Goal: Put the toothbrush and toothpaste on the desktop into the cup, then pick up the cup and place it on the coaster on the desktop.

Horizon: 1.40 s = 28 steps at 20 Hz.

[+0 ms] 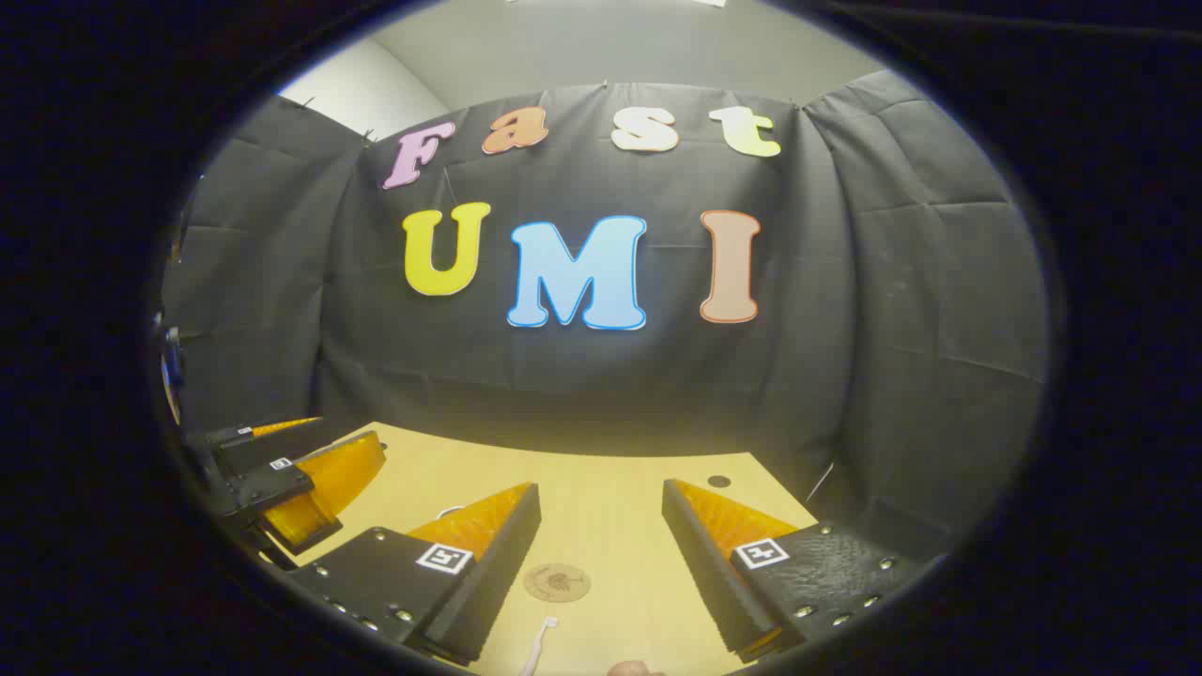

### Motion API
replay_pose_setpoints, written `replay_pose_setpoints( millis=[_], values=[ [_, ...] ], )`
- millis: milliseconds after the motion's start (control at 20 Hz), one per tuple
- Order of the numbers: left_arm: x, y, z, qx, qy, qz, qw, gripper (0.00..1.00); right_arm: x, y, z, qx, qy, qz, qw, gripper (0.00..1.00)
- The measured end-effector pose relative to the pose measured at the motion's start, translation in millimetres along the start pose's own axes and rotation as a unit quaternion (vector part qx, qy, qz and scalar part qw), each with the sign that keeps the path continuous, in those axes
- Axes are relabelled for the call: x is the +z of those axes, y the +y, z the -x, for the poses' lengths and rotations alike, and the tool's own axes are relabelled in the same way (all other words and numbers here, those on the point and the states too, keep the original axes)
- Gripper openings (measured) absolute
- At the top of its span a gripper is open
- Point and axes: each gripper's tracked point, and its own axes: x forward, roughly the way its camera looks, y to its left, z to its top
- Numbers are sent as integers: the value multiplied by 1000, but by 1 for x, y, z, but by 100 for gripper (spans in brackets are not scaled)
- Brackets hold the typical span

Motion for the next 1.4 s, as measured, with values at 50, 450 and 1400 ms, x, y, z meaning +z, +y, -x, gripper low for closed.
replay_pose_setpoints(
  millis=[50, 450, 1400],
  values=[
    [-4, 0, 0, 3, 4, -2, 1000, 94, -2, 1, -1, 4, 6, -3, 1000, 86],
    [-22, 4, -3, 7, 46, 3, 999, 95, -23, 9, -8, 22, 51, -9, 998, 86],
    [-136, 20, 3, 28, 279, 33, 959, 95, -134, 43, -14, 52, 291, -4, 955, 87]
  ],
)
